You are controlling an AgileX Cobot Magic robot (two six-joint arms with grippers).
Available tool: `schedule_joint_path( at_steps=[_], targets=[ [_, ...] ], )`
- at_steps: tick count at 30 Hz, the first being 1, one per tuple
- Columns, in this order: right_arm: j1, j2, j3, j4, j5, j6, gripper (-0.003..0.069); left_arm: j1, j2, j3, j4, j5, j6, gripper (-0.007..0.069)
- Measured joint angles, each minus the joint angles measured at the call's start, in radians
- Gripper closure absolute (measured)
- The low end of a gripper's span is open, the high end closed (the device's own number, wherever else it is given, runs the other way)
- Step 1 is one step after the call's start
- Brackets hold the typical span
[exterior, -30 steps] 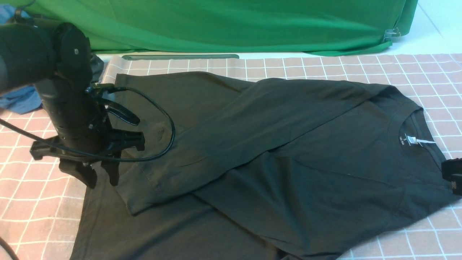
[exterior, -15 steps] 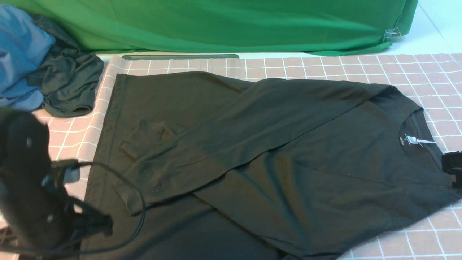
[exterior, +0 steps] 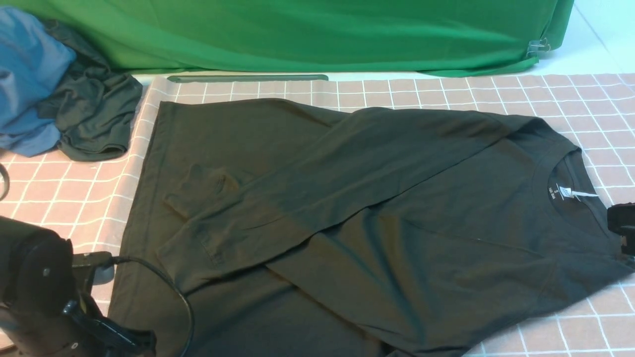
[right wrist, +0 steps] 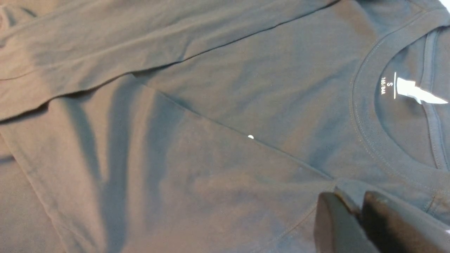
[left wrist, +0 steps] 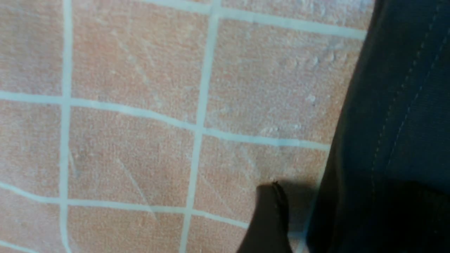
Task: Fold a long-sleeved shirt over a pink coffee tablecloth.
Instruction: 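Grasp the near edge of the shirt at its hem and shoulder corners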
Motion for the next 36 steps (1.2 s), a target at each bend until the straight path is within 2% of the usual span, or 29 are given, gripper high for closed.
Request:
schedule_joint_path(
  at_steps=[2,6,7,9,10,17,21,25,26,27,30,34,36],
  targets=[
    [0.0,0.0,0.0,0.0,0.0,0.0,0.0515,0.0,0.002,0.0,-0.009,-0.002,0.005,0.0167],
    [0.0,0.002,-0.006,0.001,0.026,0.0,0.0515,0.0,0.005,-0.009,-0.036,-0.002,0.04,0.0459],
    [0.0,0.004,-0.007,0.001,0.031,0.0,0.0515,0.0,0.006,-0.011,-0.034,0.0,0.041,0.0473],
    [0.0,0.029,-0.051,0.001,0.122,0.0,0.0515,0.0,-0.001,-0.042,-0.028,0.047,0.045,0.0581],
    [0.0,0.036,-0.061,0.001,0.131,-0.001,0.0515,0.0,-0.005,-0.048,-0.028,0.053,0.045,0.0583],
    [0.0,0.293,-0.303,-0.053,0.523,-0.031,0.0515,0.0,-0.156,-0.116,-0.025,0.106,0.045,0.0593],
    [0.0,0.425,-0.334,-0.087,0.57,-0.019,0.0506,0.0,-0.229,-0.116,-0.025,0.144,0.03,0.0593],
    [0.024,0.535,-0.335,-0.065,0.568,0.013,0.0387,0.0,-0.292,-0.116,-0.025,0.164,0.014,0.0593],
    [0.049,0.554,-0.334,-0.065,0.549,0.005,0.0327,0.0,-0.303,-0.116,-0.025,0.168,0.013,0.0593],
    [0.053,0.557,-0.333,-0.065,0.545,0.003,0.0316,0.0,-0.304,-0.116,-0.025,0.167,0.013,0.0593],
    [0.142,0.599,-0.304,-0.099,0.419,-0.007,0.0141,0.0,-0.32,-0.116,-0.026,0.186,0.009,0.0593],
    [0.184,0.66,-0.28,-0.162,0.357,0.011,0.0071,0.0,-0.322,-0.111,-0.025,0.19,0.007,0.0593],
    [0.188,0.699,-0.279,-0.197,0.346,0.03,0.0066,0.0,-0.322,-0.111,-0.025,0.19,0.007,0.0593]
  ],
)
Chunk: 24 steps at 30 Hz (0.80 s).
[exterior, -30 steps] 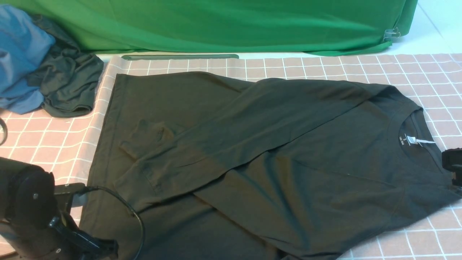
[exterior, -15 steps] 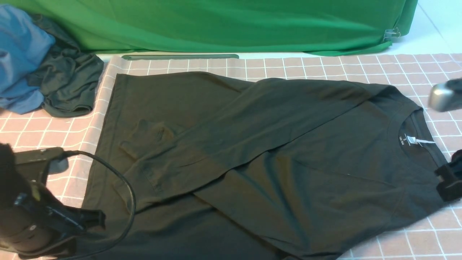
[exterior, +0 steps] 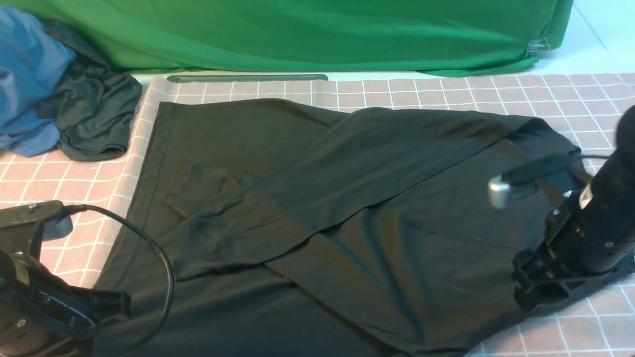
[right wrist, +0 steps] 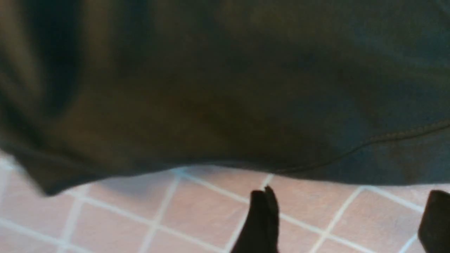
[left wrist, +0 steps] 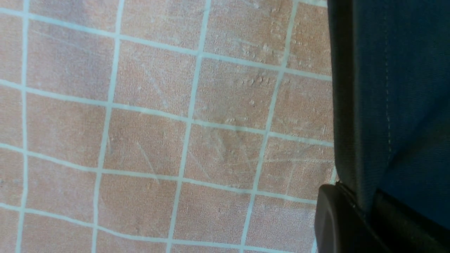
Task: Fold a long-sleeved shirt over a pink coffee tablecloth.
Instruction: 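Grasp the near edge of the shirt at its hem and shoulder corners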
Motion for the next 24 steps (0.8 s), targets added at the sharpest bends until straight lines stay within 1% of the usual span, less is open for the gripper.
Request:
schedule_joint_path(
  at_steps=[2,6,9,11,12,14,15,17,20,24],
  targets=[
    [0.001,0.035,0.001,-0.025,-0.012,0.01,0.0066,0.0,0.0,0.0,0.0,0.0,0.0,0.0593],
    [0.001,0.092,0.001,-0.035,-0.06,0.015,0.0069,0.0,0.0,0.001,0.0,-0.008,0.0,0.0593],
    [0.001,0.138,0.001,-0.035,-0.075,0.015,0.0118,0.0,0.0,0.001,0.0,-0.028,0.0,0.0593],
    [0.001,0.155,0.001,-0.035,-0.076,0.015,0.0176,0.0,0.0,0.001,0.0,-0.037,0.0,0.0593],
    [0.001,0.163,0.001,-0.035,-0.076,0.015,0.0231,0.0,0.0,0.001,0.0,-0.041,0.0,0.0593],
    [0.001,0.167,0.001,-0.035,-0.072,0.007,0.0365,0.0,0.0,0.001,0.0,-0.047,0.0,0.0593],
    [0.001,0.167,0.001,-0.035,-0.062,-0.007,0.0491,0.0,0.0,0.002,0.0,-0.048,0.0,0.0593],
    [0.001,0.163,0.001,-0.035,-0.051,-0.013,0.0579,0.0,0.0,0.002,0.0,-0.048,0.0,0.0593],
    [-0.001,0.136,0.001,-0.035,-0.014,-0.014,0.0606,0.0,0.0,0.002,0.001,-0.047,0.0,0.0593],
    [-0.003,0.066,0.001,-0.035,0.041,-0.014,0.0608,0.0,0.0,0.002,0.001,-0.029,0.0,0.0593]
  ],
)
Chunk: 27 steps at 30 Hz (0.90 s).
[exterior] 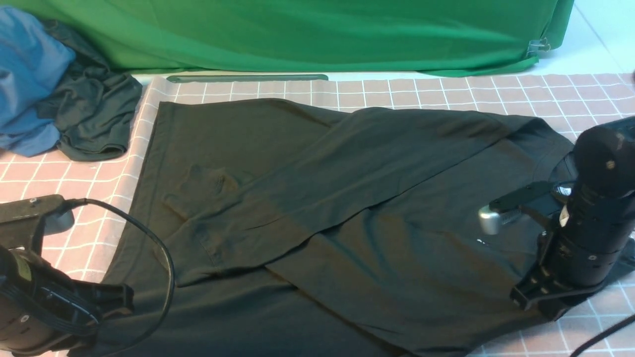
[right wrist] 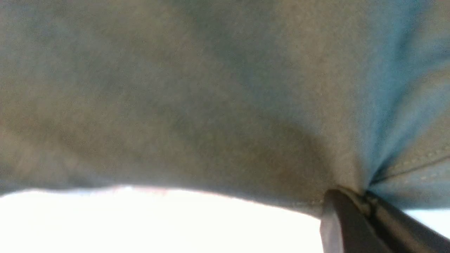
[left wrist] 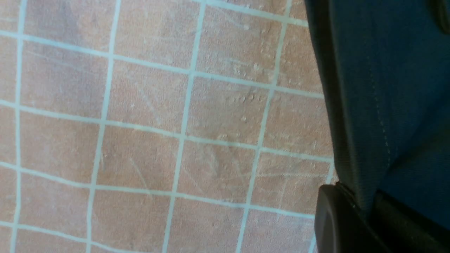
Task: Fold a long-sleeved shirt over a pink coffee tablecloth.
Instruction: 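Grasp the near edge of the shirt at its hem and shoulder corners, then fold the black garment in half by bringing its near edge over to the far edge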
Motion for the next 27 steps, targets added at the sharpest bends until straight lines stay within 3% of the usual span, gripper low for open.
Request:
schedule_joint_path(
  at_steps=[18,27],
  targets=[
    [0.0,-0.027,-0.007,0.007,0.089,-0.019,0.061,0.0,0.0,-0.012,0.014,0.037,-0.008,0.0593],
    [-0.037,-0.006,-0.201,-0.007,0.156,-0.022,0.061,0.0,0.086,-0.236,0.009,0.039,-0.05,0.0593]
  ],
)
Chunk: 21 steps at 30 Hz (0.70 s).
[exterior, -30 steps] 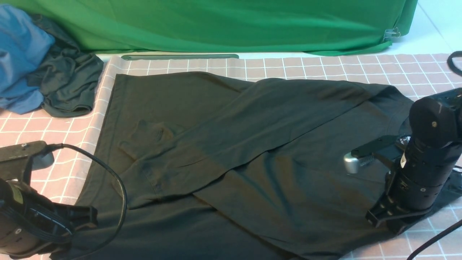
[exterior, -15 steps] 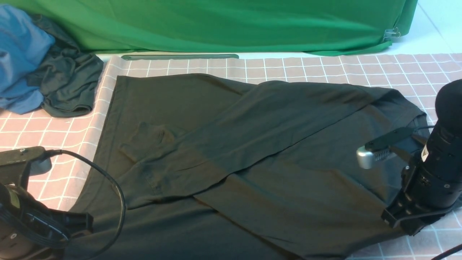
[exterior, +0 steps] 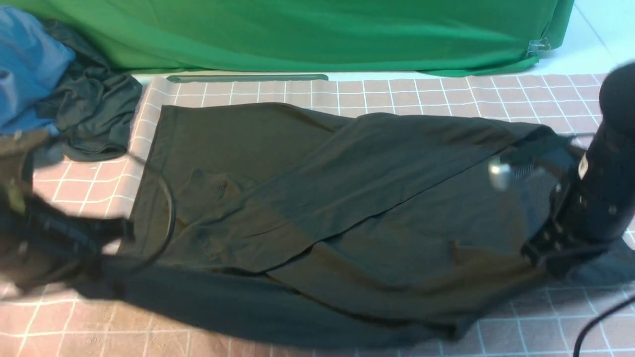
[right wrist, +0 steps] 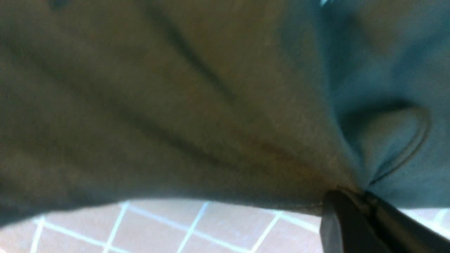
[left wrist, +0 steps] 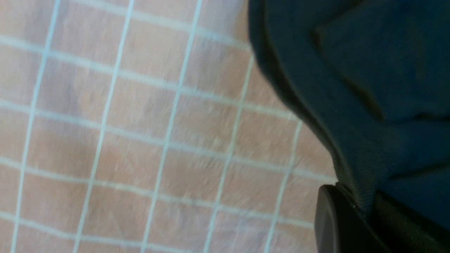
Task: Fold a long-sleeved shirt over a pink coffee tablecloth.
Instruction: 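Fold the black garment in half by bringing its near edge over to the far edge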
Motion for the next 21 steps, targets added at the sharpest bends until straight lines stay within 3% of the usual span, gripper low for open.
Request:
schedule_joint_path(
  at_steps=[5,12,21],
  targets=[
    [-0.056,0.085,-0.156,0.007,0.048,0.0,0.061,0.014,0.146,-0.147,0.009,-0.016,0.002,0.0593],
    [-0.136,0.336,-0.49,0.05,0.069,-0.01,0.061,0.127,0.492,-0.509,-0.098,-0.027,0.064,0.0593],
    [-0.161,0.609,-0.798,0.066,0.068,-0.02,0.0599,0.159,0.789,-0.763,-0.103,-0.011,0.069,0.0593]
  ],
)
